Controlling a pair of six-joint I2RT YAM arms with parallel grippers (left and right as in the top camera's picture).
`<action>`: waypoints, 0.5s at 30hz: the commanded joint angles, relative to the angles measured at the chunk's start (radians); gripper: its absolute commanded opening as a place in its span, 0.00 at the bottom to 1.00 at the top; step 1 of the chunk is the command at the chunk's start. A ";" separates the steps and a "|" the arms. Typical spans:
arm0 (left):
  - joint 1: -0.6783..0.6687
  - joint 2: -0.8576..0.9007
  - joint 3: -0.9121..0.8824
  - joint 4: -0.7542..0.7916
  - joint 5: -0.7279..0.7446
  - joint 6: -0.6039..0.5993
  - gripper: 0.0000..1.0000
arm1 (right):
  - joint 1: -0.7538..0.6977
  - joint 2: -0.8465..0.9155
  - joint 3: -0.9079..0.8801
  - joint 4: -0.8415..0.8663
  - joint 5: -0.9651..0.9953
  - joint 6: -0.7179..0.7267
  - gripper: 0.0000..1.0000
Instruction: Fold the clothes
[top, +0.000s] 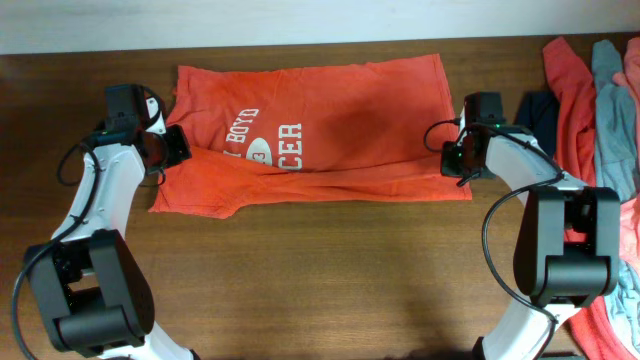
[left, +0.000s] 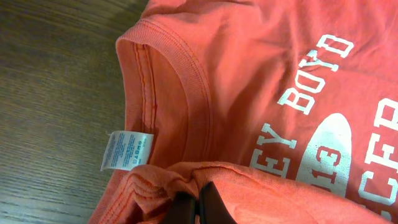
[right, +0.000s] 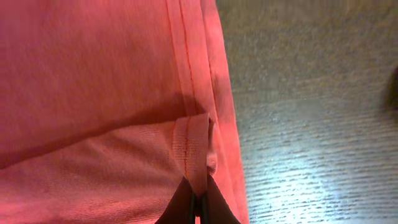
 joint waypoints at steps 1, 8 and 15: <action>-0.002 0.011 -0.001 0.019 -0.007 -0.009 0.01 | -0.002 -0.035 0.089 0.014 -0.005 0.004 0.04; -0.002 0.036 -0.001 0.083 -0.082 -0.009 0.01 | -0.014 -0.015 0.106 0.100 0.030 0.093 0.16; -0.002 0.117 -0.001 0.077 -0.065 -0.009 0.41 | -0.029 0.009 0.106 0.037 0.021 0.108 0.44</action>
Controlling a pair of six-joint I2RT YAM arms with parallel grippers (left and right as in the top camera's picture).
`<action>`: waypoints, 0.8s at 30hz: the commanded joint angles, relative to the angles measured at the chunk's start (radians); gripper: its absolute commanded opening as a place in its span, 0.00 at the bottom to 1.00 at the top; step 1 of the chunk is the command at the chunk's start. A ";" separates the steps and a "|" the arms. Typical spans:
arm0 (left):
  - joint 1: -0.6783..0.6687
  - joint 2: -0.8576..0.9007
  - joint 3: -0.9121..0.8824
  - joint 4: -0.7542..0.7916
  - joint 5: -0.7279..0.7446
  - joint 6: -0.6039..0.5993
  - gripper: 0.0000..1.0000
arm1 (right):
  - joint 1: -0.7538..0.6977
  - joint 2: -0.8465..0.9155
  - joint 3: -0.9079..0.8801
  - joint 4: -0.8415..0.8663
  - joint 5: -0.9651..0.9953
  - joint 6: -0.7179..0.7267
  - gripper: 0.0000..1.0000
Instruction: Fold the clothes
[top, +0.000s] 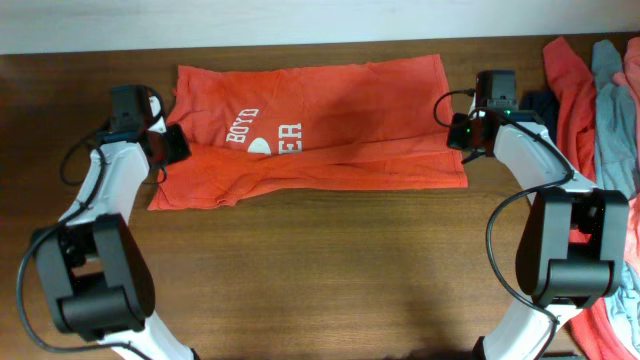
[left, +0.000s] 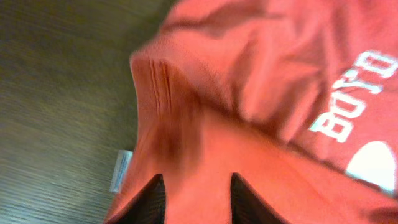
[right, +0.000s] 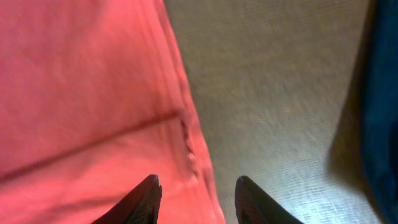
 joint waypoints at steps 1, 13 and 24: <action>-0.002 0.051 -0.001 -0.013 -0.006 0.003 0.43 | -0.009 0.012 0.013 -0.027 0.014 0.016 0.44; -0.002 0.057 -0.001 -0.155 0.019 0.004 0.55 | -0.006 0.012 0.005 -0.151 -0.034 -0.061 0.32; -0.002 0.057 -0.001 -0.213 0.039 0.003 0.57 | -0.006 0.059 -0.018 -0.142 -0.076 -0.137 0.31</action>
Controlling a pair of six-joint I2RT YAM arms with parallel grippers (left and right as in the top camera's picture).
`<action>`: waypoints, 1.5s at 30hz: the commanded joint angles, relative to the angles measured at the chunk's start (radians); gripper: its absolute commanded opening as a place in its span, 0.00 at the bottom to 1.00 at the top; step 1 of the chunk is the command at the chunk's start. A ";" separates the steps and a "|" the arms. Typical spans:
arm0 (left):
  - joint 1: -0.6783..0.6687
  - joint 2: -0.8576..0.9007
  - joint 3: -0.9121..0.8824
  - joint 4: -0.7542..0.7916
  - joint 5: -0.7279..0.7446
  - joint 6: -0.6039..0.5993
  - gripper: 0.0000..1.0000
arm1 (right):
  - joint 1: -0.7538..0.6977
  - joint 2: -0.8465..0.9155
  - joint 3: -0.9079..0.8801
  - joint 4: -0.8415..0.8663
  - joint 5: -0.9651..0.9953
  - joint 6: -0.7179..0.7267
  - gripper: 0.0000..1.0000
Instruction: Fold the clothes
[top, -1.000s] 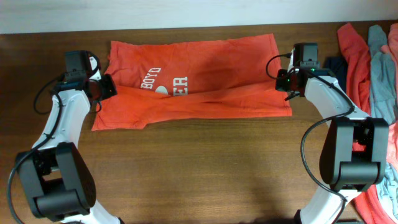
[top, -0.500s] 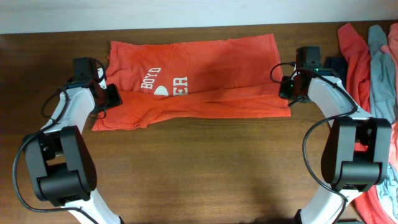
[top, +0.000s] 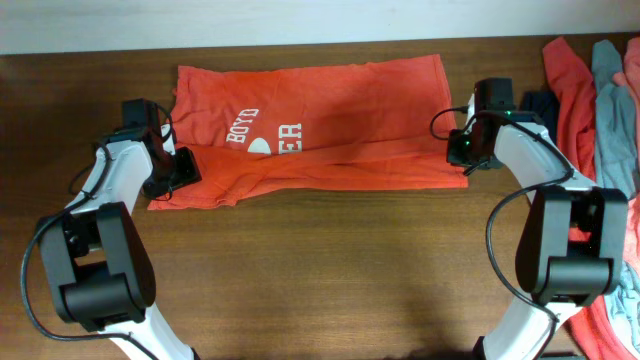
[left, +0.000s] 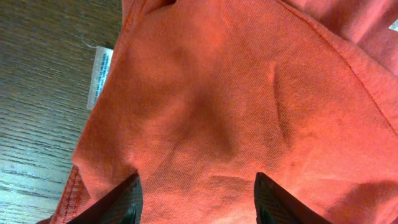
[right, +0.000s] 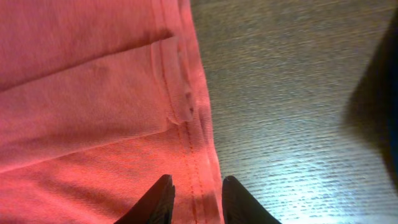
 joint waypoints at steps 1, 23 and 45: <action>-0.002 0.004 -0.003 0.007 0.013 0.006 0.57 | -0.001 0.053 -0.014 0.001 -0.037 -0.044 0.31; -0.001 0.050 -0.180 0.003 -0.096 0.005 0.57 | -0.002 0.157 -0.014 -0.274 0.010 -0.043 0.31; 0.152 0.050 -0.299 -0.079 -0.189 -0.055 0.53 | -0.002 0.156 -0.102 -0.366 0.065 0.010 0.04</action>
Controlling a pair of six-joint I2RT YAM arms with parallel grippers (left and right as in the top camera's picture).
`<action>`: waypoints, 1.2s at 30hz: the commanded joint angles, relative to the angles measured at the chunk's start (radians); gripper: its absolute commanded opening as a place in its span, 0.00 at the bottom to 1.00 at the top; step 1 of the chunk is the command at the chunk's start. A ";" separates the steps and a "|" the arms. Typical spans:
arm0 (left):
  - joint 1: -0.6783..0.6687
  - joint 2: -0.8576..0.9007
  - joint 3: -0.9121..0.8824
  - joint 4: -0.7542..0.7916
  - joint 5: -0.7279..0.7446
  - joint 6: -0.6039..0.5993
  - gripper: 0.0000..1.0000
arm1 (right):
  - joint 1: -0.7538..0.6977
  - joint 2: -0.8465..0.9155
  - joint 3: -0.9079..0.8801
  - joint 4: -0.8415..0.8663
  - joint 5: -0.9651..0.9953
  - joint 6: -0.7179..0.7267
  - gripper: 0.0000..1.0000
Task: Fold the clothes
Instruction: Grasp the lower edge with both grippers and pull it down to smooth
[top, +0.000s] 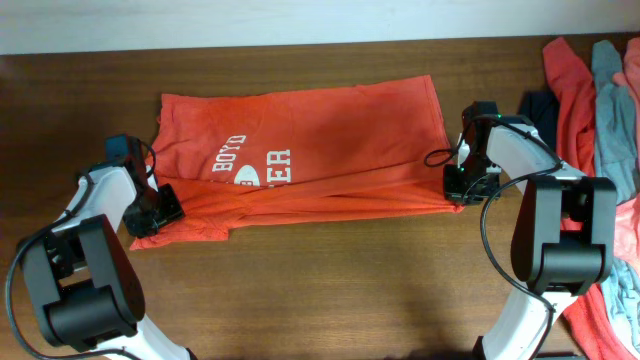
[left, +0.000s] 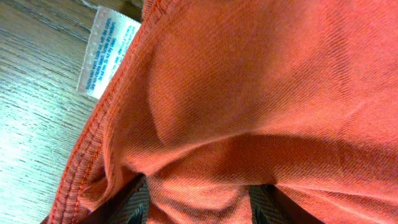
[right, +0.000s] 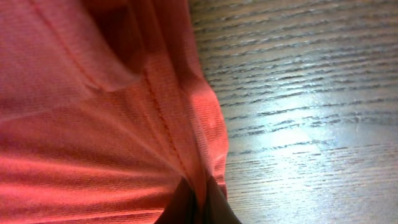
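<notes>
An orange T-shirt (top: 330, 135) with white lettering lies spread across the far half of the table, its near part doubled over in a long fold. At the shirt's near left corner my left gripper (top: 155, 207) stands open, its fingers (left: 134, 202) wide apart with bunched orange cloth (left: 249, 106) between them, beside the white label (left: 106, 53). My right gripper (top: 458, 190) is at the near right corner. In the right wrist view that gripper (right: 198, 202) is shut on the shirt's stitched hem (right: 180, 143).
A heap of other clothes (top: 605, 100), orange, grey and pink, lies along the right edge, with a dark garment (top: 535, 105) beside it. The brown wooden table (top: 330, 290) runs toward me in front of the shirt.
My right gripper has shut on the shirt's near right hem. My left gripper is still open, now lower at the near left corner. The shirt lies shifted to the left.
Both grippers were shut on the shirt's edges, over the folded-up part. Half a second later both stood open and the fold lay on the shirt. Then both were at the near corners, open. Now the right one grips the hem.
</notes>
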 joint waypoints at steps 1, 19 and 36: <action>0.039 0.109 -0.094 -0.018 -0.101 -0.024 0.53 | -0.011 0.094 -0.083 -0.043 0.062 0.013 0.04; 0.039 0.107 -0.083 -0.135 -0.030 0.005 0.52 | -0.009 0.087 -0.139 -0.228 0.079 0.072 0.04; -0.026 -0.211 -0.013 -0.097 0.107 0.131 0.72 | -0.009 -0.313 -0.115 -0.105 0.043 0.042 0.51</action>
